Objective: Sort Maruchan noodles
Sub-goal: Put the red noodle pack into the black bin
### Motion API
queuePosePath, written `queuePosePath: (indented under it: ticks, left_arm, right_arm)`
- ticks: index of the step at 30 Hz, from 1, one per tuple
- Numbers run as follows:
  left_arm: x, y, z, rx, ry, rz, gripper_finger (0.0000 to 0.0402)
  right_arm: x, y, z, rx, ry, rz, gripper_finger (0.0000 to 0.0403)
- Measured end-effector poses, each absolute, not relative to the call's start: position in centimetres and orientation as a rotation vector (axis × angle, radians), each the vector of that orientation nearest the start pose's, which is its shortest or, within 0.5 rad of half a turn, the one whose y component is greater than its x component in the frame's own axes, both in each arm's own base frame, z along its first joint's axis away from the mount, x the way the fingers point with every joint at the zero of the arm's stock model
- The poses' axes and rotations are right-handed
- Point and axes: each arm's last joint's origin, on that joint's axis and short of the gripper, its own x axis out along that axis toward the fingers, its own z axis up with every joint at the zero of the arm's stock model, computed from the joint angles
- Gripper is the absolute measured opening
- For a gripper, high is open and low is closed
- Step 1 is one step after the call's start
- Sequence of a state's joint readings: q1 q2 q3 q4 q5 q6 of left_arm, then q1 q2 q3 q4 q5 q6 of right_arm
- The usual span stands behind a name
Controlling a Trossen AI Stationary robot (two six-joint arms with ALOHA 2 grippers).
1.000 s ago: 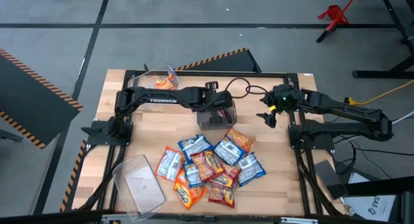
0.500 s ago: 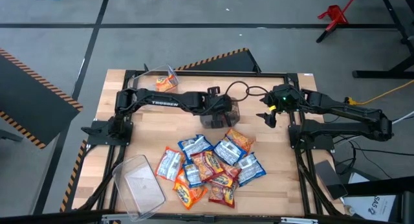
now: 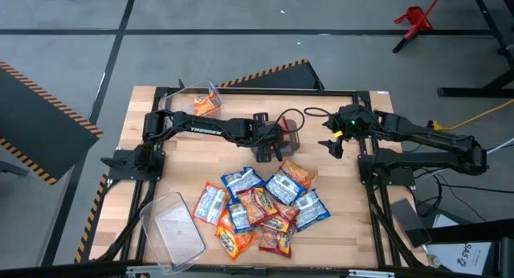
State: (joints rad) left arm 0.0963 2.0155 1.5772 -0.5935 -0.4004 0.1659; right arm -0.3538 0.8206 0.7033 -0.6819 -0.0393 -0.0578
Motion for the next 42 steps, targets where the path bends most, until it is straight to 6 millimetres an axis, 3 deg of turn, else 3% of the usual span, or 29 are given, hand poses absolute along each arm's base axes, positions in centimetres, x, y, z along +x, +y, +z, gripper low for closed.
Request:
queuePosePath:
  ticks: [10,16,23,28,37,42]
  left_arm:
    - [42.6,3.5,21.9,0.304,1.107,0.279,0.0095]
    - [43.1,3.0,23.1,0.442,1.027,0.555,0.0096]
    - [44.0,7.7,24.2,0.256,0.828,0.692,0.0095]
    - [44.1,10.0,24.3,0.073,0.768,0.547,0.0095]
    - [45.0,8.9,22.4,0.083,0.803,0.492,0.0072]
    - [45.4,8.9,19.9,0.090,0.871,0.482,0.0065]
  right_arm:
    - [14.9,-5.2,25.8,0.079,0.790,-0.191,0.0344]
    - [15.6,-5.5,25.9,0.058,0.764,-0.217,0.0344]
    - [17.0,-6.0,25.2,0.061,0.780,-0.216,0.0344]
    - [17.7,-6.3,24.2,0.074,0.836,-0.210,0.0344]
    - [18.3,-6.5,23.4,0.081,0.881,-0.204,0.0344]
    - [18.3,-6.5,23.4,0.081,0.879,-0.204,0.0344]
